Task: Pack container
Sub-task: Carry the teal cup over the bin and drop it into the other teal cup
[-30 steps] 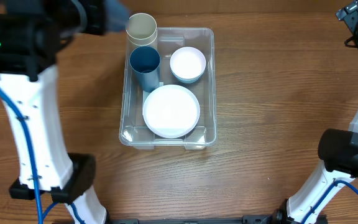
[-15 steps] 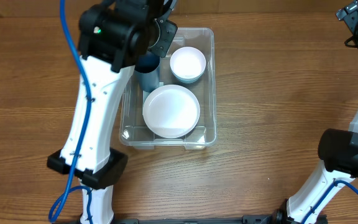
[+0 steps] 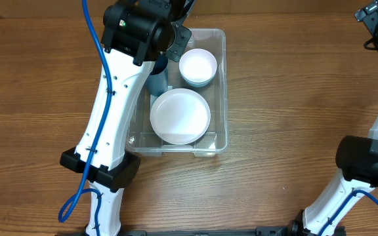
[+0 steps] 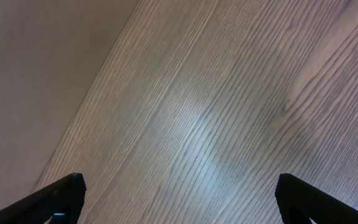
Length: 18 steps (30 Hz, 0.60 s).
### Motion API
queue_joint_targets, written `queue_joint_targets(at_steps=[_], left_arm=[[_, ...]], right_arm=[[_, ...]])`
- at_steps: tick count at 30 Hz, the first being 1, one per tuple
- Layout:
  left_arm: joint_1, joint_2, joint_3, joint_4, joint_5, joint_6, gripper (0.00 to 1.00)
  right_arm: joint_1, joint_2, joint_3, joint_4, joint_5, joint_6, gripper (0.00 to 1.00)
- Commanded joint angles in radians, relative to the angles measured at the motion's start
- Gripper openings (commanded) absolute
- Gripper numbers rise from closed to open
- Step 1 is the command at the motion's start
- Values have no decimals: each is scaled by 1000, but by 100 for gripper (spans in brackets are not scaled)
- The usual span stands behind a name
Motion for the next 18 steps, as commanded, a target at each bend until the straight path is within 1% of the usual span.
queue_joint_targets(at_steps=[1,10,18], left_arm=[[5,30,2,-2,0,-18,4],[5,-2,2,-14,5,-37,4],[5,-23,2,-64,32,-56,4]], right_arm=[[4,-13,8,4,7,8,100],[4,-12,8,4,7,8,100],[4,-12,8,4,7,8,100]])
